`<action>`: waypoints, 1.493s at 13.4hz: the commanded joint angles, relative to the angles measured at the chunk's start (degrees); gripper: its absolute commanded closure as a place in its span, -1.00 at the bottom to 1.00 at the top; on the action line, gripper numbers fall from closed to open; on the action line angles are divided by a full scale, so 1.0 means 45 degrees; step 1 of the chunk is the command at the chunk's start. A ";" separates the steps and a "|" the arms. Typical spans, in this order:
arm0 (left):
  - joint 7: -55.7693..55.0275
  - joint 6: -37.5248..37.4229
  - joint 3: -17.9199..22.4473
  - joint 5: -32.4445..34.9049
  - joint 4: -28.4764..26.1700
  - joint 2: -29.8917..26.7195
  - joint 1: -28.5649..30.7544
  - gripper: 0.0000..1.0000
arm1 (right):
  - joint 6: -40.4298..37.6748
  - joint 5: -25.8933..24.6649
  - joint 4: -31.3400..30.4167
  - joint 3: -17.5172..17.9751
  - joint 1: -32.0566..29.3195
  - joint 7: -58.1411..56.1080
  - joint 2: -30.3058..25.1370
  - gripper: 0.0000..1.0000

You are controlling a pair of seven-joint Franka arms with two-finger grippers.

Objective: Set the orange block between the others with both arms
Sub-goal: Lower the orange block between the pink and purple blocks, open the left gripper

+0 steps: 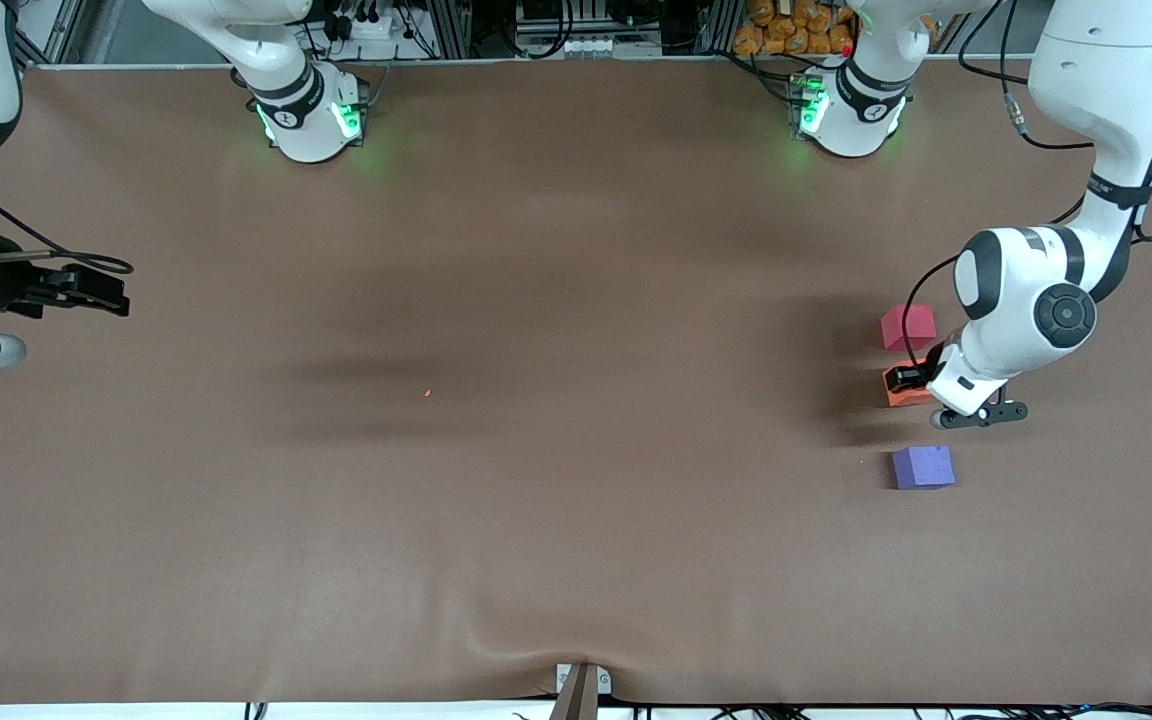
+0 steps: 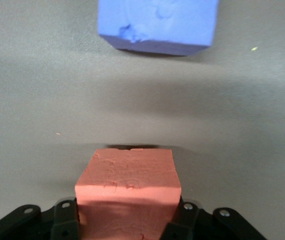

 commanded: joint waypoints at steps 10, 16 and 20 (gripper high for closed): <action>0.0349 0.0771 -0.0159 0.0487 0.0277 0.0565 0.0312 -1.00 | -0.0080 -0.0210 0.0136 -0.0011 0.0165 -0.0040 0.0071 -1.00; 0.0329 -0.1274 -0.0353 0.0506 0.0509 -0.2595 0.0175 -1.00 | -0.0060 -0.0210 0.0136 -0.0011 0.0185 -0.0040 0.0110 -1.00; 0.0329 -0.5446 -0.1152 0.0487 0.2729 -0.4006 0.0194 -1.00 | -0.0041 -0.0171 0.0136 -0.0011 0.0146 -0.0060 0.0149 -1.00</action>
